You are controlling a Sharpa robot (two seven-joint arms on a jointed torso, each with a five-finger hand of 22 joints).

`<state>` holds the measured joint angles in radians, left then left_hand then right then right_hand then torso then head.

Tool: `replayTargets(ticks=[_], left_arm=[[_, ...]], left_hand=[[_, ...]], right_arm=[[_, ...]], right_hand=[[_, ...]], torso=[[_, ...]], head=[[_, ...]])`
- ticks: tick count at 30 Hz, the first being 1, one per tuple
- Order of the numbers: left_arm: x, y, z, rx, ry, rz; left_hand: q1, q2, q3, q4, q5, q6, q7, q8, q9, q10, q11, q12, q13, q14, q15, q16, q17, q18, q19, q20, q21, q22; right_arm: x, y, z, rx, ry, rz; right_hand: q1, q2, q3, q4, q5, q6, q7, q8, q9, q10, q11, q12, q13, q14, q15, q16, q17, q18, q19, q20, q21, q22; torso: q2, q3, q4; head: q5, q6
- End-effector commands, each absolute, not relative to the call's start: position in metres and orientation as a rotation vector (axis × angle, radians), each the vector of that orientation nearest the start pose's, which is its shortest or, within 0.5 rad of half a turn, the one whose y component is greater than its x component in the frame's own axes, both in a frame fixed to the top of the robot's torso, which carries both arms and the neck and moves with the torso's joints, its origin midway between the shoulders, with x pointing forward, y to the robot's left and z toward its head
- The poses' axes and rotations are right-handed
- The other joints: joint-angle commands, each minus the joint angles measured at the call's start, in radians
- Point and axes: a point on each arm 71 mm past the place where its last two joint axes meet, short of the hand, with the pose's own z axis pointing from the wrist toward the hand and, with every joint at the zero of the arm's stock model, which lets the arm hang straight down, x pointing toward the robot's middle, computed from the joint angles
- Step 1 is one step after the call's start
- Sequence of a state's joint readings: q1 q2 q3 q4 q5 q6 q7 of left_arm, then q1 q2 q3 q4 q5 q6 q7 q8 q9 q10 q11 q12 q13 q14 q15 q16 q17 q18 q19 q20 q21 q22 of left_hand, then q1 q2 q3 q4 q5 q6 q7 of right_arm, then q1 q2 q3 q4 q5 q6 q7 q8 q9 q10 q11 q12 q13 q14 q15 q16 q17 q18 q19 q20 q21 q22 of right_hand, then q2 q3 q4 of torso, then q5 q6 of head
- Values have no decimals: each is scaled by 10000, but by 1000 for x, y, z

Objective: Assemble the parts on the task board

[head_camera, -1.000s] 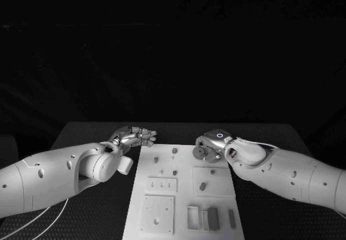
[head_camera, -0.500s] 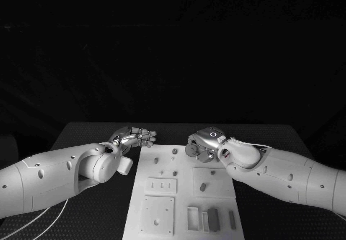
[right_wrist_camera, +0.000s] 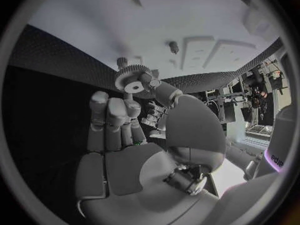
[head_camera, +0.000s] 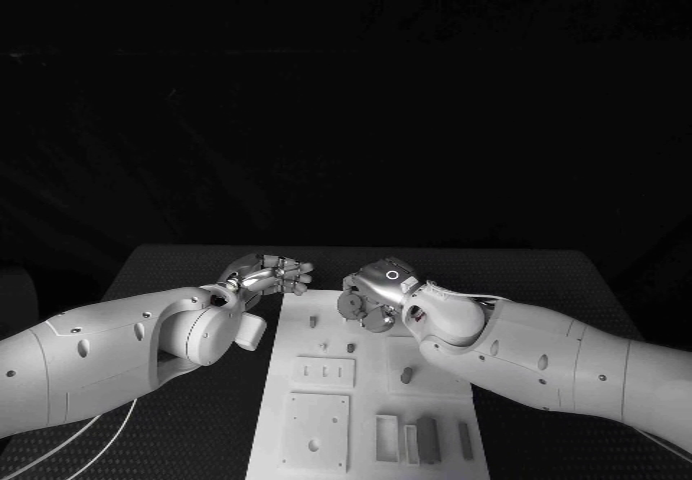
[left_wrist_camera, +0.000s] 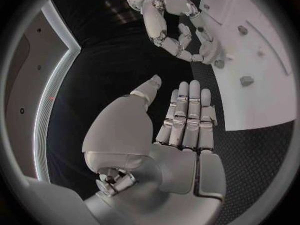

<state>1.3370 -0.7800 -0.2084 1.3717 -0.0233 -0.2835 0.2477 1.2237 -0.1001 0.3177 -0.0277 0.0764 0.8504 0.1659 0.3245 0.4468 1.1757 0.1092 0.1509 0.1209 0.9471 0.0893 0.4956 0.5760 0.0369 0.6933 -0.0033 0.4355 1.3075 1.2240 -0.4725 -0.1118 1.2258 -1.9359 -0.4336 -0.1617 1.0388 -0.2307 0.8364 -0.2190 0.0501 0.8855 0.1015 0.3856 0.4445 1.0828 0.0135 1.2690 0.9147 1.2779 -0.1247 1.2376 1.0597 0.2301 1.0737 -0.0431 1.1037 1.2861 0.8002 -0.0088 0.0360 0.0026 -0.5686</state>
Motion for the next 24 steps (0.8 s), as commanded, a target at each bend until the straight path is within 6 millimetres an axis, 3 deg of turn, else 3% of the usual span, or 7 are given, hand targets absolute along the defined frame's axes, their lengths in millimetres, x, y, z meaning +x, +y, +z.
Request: replayTargets(ticks=[1, 7, 12, 22, 24], left_arm=[[521, 223, -186, -10755, 15869, -13416], [521, 221, -186, -10733, 15890, -13448], [521, 221, -186, -10729, 15901, -13460], [522, 225, -186, -10758, 15839, -13370], [522, 225, -186, -10762, 15840, -13366]], left_hand=[[-103, -35, -8, -76, 44, 46, 28, -56, -9, 63, 10, -47, -14, 10, 73, -35, -16, 5, 48, -5, 24, 155], [-105, -35, -8, -77, 44, 46, 28, -57, -9, 63, 11, -47, -14, 10, 73, -35, -17, 5, 48, -5, 24, 155], [-111, -31, -4, -82, 44, 47, 28, -59, -9, 65, 11, -51, -14, 9, 74, -36, -18, 5, 49, -4, 24, 155], [-119, -35, 1, -95, 43, 49, 28, -62, -8, 68, 12, -56, -14, 6, 75, -37, -20, 5, 48, -4, 24, 155], [-122, -35, 2, -97, 43, 50, 29, -63, -8, 69, 12, -57, -14, 6, 75, -38, -20, 5, 48, -4, 23, 155]], right_arm=[[514, -79, -201, -6197, 13533, 4666], [514, -70, -208, -6265, 13675, 4710], [516, -69, -214, -6316, 13854, 4577], [520, -71, -221, -6296, 14003, 4390], [520, -70, -222, -6314, 14039, 4377]], right_hand=[[19, -94, 19, 75, -15, 1752, -208, 37, 17, -397, -416, -43, -14, 52, -48, 11, -9, 317, 43, -9, 28, -5], [19, -97, 22, 80, -15, 1747, -206, 34, 17, -396, -415, -47, -15, 53, -48, 9, -10, 317, 44, -10, 27, -7], [14, -105, 28, 95, -16, 1732, -201, 24, 16, -398, -411, -59, -21, 54, -46, 4, -14, 317, 45, -12, 26, -16], [5, -109, 32, 113, -16, 1704, -193, 6, 15, -403, -403, -77, -30, 52, -40, -7, -19, 317, 41, -16, 21, -30], [4, -110, 33, 115, -16, 1700, -191, 3, 15, -405, -402, -80, -31, 51, -39, -8, -20, 317, 40, -16, 20, -32]], torso=[[6, 3, 14], [10, 2, 16], [9, 11, -2], [1, 20, 11], [4, 19, -10]], head=[[4, -17], [17, -18], [76, -47], [44, -113], [73, -123]])
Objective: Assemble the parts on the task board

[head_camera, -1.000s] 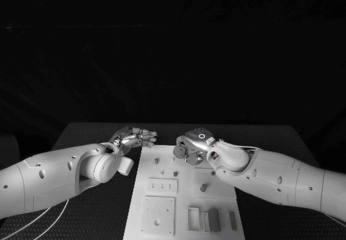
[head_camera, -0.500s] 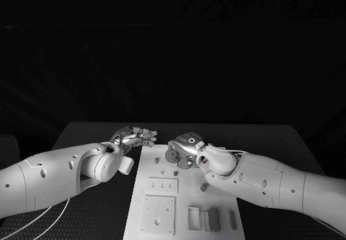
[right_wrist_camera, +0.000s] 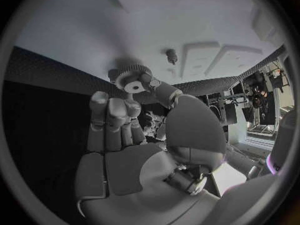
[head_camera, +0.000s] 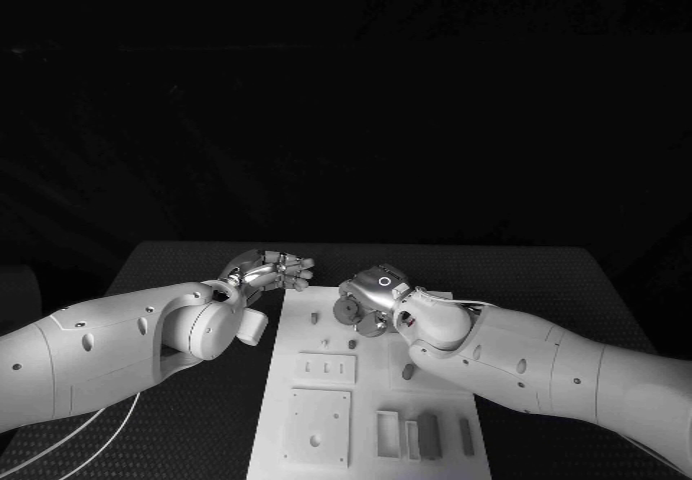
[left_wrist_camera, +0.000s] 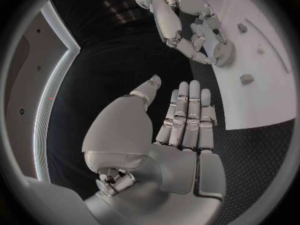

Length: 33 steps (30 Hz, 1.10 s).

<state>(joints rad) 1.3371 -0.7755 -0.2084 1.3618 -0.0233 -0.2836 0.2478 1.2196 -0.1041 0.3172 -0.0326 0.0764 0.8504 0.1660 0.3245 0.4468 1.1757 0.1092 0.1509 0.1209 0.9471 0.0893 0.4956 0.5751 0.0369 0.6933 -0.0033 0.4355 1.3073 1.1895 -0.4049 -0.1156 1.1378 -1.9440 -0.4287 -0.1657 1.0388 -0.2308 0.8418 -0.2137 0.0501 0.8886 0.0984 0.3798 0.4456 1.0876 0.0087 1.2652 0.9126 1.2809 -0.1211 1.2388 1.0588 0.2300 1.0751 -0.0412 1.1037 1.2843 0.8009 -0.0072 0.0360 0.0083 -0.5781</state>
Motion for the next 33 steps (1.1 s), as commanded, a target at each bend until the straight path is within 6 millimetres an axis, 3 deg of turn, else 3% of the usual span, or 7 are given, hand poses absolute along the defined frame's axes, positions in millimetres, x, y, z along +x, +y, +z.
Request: replayTargets(ticks=[1, 5, 9, 15, 18, 25, 33], left_arm=[[522, 225, -186, -10766, 15832, -13355], [522, 225, -186, -10762, 15829, -13358], [522, 225, -186, -10756, 15844, -13375], [522, 224, -186, -10753, 15845, -13374], [522, 224, -186, -10755, 15852, -13373], [522, 225, -186, -10762, 15844, -13363], [522, 225, -186, -10765, 15840, -13354]], left_hand=[[-82, 5, 8, -49, 43, 50, 28, -64, -7, 69, 12, -58, -15, 6, 75, -38, -12, 5, 48, -4, 23, 157], [-86, 4, 9, -52, 43, 51, 29, -65, -7, 70, 14, -60, -15, 5, 76, -38, -12, 5, 48, -3, 23, 157], [-89, 4, 11, -56, 43, 51, 30, -66, -7, 70, 15, -63, -15, 5, 76, -38, -13, 5, 49, -3, 23, 157], [-94, 3, 14, -62, 43, 53, 31, -68, -7, 70, 18, -67, -16, 4, 76, -38, -13, 6, 49, -3, 23, 157], [-97, 3, 16, -65, 43, 53, 32, -69, -6, 70, 19, -69, -16, 4, 76, -38, -14, 6, 49, -3, 23, 157], [-104, 2, 20, -72, 43, 55, 33, -71, -6, 71, 21, -73, -16, 3, 77, -39, -15, 6, 49, -2, 23, 157], [-111, 3, 25, -81, 43, 57, 34, -73, -5, 72, 22, -78, -17, 3, 77, -38, -16, 6, 50, -2, 23, 157]], right_arm=[[520, -70, -223, -6340, 14068, 4377], [519, -69, -227, -6403, 14129, 4393], [519, -69, -228, -6386, 14222, 4391], [519, -66, -231, -6358, 14424, 4651], [518, -65, -233, -6381, 14493, 4699], [516, -66, -236, -6416, 14602, 4705], [516, -67, -236, -6408, 14596, 4718]], right_hand=[[3, -113, -22, 61, -16, 1665, -159, 59, 3, -453, -353, -44, -11, 21, -74, -21, -12, 318, 25, -36, 19, -15], [-1, -123, -23, 61, -16, 1650, -154, 50, 2, -458, -348, -52, -14, 18, -70, -27, -15, 318, 21, -37, 16, -21], [-1, -136, -20, 55, -16, 1579, -130, 7, -8, -477, -327, -75, -21, 3, -54, -46, -22, 318, 2, -37, 5, -39], [31, -228, -72, -61, -14, 941, 88, -361, -155, -587, -129, -126, -22, -69, 109, -112, -38, 318, -79, -15, -32, -106], [42, -217, -106, -102, -10, 858, 136, -408, -175, -630, -80, -150, -28, -93, 159, -139, -47, 318, -114, 8, -44, -124], [28, -220, -142, -121, -10, 820, 160, -430, -185, -665, -55, -166, -32, -113, 184, -158, -52, 318, -139, 29, -53, -138], [32, -182, -158, -132, -9, 885, 154, -394, -170, -682, -56, -165, -30, -123, 190, -168, -54, 318, -157, 47, -55, -149]], torso=[[-1, 3, -13], [-6, 11, -46], [-3, 8, -42], [-7, 1, -26], [-4, 3, -20], [-7, -7, -41], [-7, 7, -24]], head=[[21, -21], [55, -21], [60, -22], [60, -34], [62, -55], [71, -69], [80, -89]])
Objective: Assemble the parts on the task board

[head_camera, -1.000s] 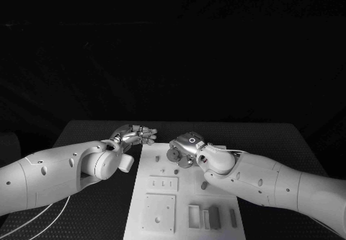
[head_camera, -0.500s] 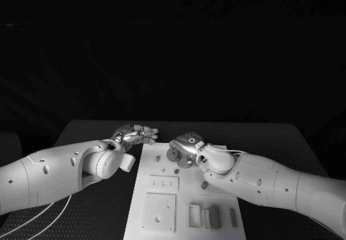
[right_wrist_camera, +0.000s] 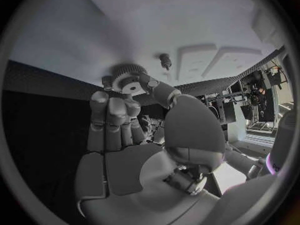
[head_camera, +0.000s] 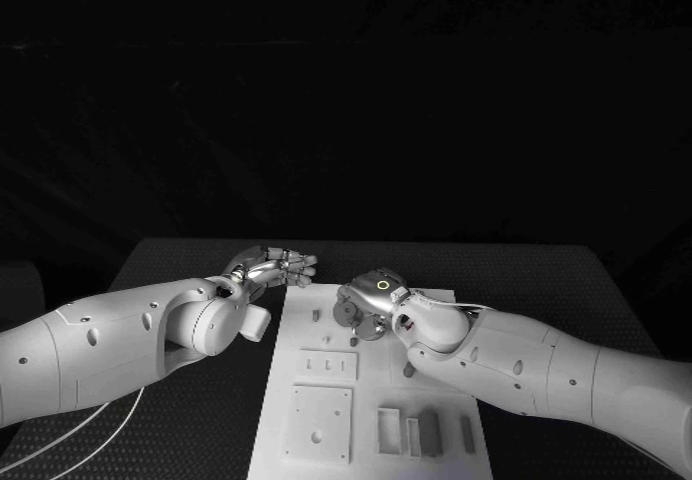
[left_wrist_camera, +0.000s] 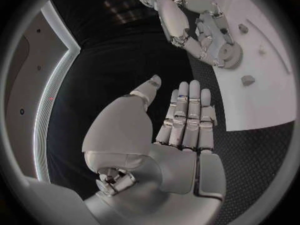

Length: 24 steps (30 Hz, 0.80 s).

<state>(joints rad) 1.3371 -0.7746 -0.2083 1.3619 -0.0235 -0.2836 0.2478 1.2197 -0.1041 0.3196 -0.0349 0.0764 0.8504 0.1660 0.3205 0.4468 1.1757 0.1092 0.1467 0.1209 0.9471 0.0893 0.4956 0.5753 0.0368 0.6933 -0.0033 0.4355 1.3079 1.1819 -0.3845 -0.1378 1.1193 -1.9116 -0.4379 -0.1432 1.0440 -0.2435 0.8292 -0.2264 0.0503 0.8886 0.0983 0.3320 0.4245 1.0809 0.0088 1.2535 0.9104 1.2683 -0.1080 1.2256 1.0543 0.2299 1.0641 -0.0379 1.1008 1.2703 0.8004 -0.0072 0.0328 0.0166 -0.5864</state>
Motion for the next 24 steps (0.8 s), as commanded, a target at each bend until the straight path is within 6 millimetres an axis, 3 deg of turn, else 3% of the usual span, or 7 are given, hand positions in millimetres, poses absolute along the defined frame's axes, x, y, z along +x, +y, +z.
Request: replayTargets(ticks=[1, 13, 18, 24], left_arm=[[522, 225, -186, -10768, 15834, -13348], [522, 226, -186, -10774, 15838, -13341], [523, 226, -186, -10774, 15845, -13324], [523, 228, -186, -10773, 15819, -13282]], left_hand=[[-113, 3, 2, -58, 43, 57, 34, -33, -5, 73, 22, -36, -16, 3, 77, -38, -17, 7, 50, -2, 23, 152], [-121, 1, 5, -65, 42, 58, 35, -36, -5, 73, 23, -40, -17, 3, 78, -39, -18, 7, 50, -1, 23, 152], [-127, -4, 8, -73, 42, 55, 36, -40, -5, 71, 26, -46, -18, 0, 79, -40, -20, 7, 50, -1, 23, 152], [-97, -27, 37, -156, 36, 53, 39, -53, -4, 73, 29, -65, -20, -8, 80, -44, -25, 12, 49, -1, 22, 153]], right_arm=[[516, -67, -236, -6406, 14603, 4708], [518, -71, -236, -6196, 14593, 4683], [518, -72, -235, -6042, 14460, 4762], [518, -78, -233, -5692, 14280, 5005]], right_hand=[[-18, -42, -35, -7, -11, 915, 148, 100, 47, -614, -63, -44, -6, 5, 56, -36, -8, 319, -50, 20, -24, -13], [-28, -73, -58, -29, -12, 866, 154, 70, 34, -630, -61, -47, -6, -6, 51, -47, -11, 319, -66, 34, -23, -24], [6, -218, -103, -121, -20, 56, 326, -364, -141, -739, 98, -91, -23, -80, 190, -96, -17, 319, -136, 79, -53, -72], [53, -366, -192, -210, -10, -648, 358, -689, -252, -786, 133, -86, -26, -113, 229, -114, -14, 319, -179, 124, -54, -102]], torso=[[-2, 9, 7], [-1, 18, -6], [0, 15, 5], [5, 17, -13]], head=[[-3, -11], [6, 4], [-10, 2], [-7, 25]])
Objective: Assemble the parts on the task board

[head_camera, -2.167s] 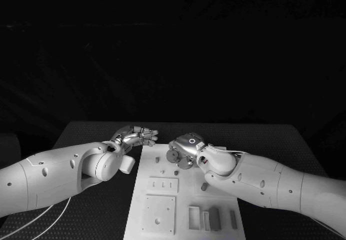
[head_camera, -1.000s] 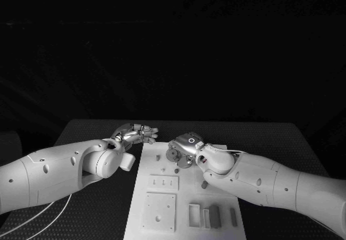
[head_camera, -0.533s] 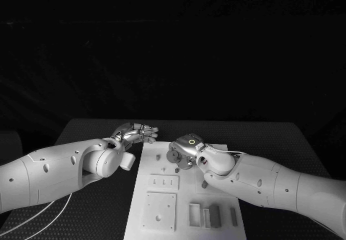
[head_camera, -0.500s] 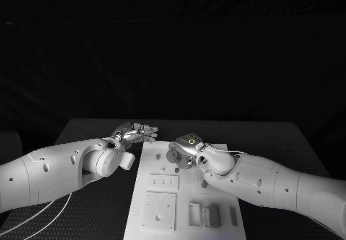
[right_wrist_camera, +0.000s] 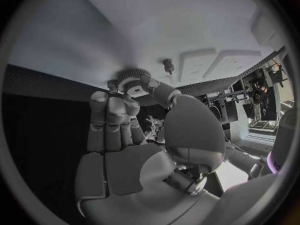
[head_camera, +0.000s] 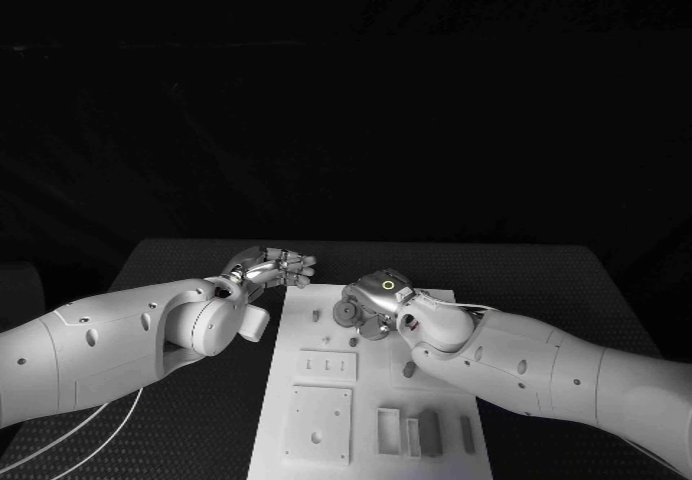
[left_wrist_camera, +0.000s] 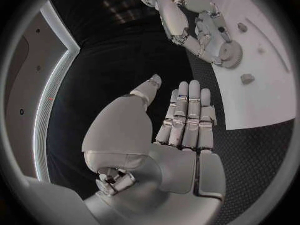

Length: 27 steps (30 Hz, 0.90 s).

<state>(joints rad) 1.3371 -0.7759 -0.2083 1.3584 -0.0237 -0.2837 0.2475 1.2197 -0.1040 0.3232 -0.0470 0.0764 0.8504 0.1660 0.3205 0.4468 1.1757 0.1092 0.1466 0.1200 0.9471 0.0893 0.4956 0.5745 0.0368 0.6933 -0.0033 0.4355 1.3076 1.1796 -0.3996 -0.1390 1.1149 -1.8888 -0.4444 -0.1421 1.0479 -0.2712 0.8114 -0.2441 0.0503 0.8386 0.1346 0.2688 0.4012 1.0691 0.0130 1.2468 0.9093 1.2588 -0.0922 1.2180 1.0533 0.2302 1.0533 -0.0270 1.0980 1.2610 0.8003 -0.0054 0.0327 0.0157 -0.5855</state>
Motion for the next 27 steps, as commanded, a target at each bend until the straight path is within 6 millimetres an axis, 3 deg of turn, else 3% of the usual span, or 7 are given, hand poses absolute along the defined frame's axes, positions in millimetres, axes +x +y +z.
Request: replayTargets(ticks=[1, 7, 15, 22, 27], left_arm=[[523, 228, -186, -10769, 15813, -13276], [524, 233, -186, -10802, 15731, -13156], [525, 241, -186, -10868, 15589, -12991], [527, 243, -186, -10851, 15558, -12982], [529, 246, -186, -10842, 15508, -12961]], left_hand=[[-97, -28, 2, -38, 36, 53, 39, -54, -4, 73, 30, -65, -11, -9, 80, -44, -17, 12, 49, -1, 22, 156], [-94, -30, 12, -62, 33, 54, 40, -58, -3, 72, 29, -73, -13, -11, 81, -46, -18, 12, 49, 1, 21, 156], [-131, -26, 16, -65, 31, 52, 45, -65, -3, 71, 36, -83, -14, -10, 85, -45, -20, 9, 52, 6, 22, 156], [-138, -23, 21, -70, 32, 55, 44, -66, -2, 74, 34, -85, -14, -9, 85, -45, -20, 9, 52, 7, 21, 156], [-153, -10, 34, -79, 33, 59, 31, -68, 0, 87, 22, -86, -11, -6, 85, -43, -21, 9, 54, 7, 21, 155]], right_arm=[[518, -79, -232, -5643, 14269, 5068], [516, -88, -224, -5375, 13980, 5507], [515, -109, -194, -4528, 13417, 6073], [516, -130, -173, -3816, 13478, 6329], [518, -164, -171, -2787, 14357, 6565]], right_hand=[[22, -104, -31, -45, -7, -192, -2, -71, -22, -669, 94, -16, -15, -19, 73, -39, -4, 316, -75, 20, -24, -12], [52, -135, -85, -90, 31, -262, -2, -80, -17, -664, 93, -3, -16, -12, 71, -40, -4, 316, -79, 38, -12, -20], [22, -101, -242, -146, 208, -114, 38, 39, 38, -656, 129, 12, -25, -2, 102, -52, -9, 316, -95, 73, 5, -44], [85, 36, -201, -85, 212, 163, 85, 199, 101, -581, 172, 54, -33, 66, 141, -27, -3, 316, -35, 65, 46, -72], [135, 127, -148, -55, 116, 508, 85, 371, 159, -555, 176, 71, -47, 83, 148, -23, 4, 316, -19, 56, 67, -101]], torso=[[7, 0, -15], [-7, -4, -23], [-4, 20, -59], [-34, 66, -159], [-57, 116, -220]], head=[[2, 18], [-15, 24], [-22, 118], [26, 193], [34, 230]])
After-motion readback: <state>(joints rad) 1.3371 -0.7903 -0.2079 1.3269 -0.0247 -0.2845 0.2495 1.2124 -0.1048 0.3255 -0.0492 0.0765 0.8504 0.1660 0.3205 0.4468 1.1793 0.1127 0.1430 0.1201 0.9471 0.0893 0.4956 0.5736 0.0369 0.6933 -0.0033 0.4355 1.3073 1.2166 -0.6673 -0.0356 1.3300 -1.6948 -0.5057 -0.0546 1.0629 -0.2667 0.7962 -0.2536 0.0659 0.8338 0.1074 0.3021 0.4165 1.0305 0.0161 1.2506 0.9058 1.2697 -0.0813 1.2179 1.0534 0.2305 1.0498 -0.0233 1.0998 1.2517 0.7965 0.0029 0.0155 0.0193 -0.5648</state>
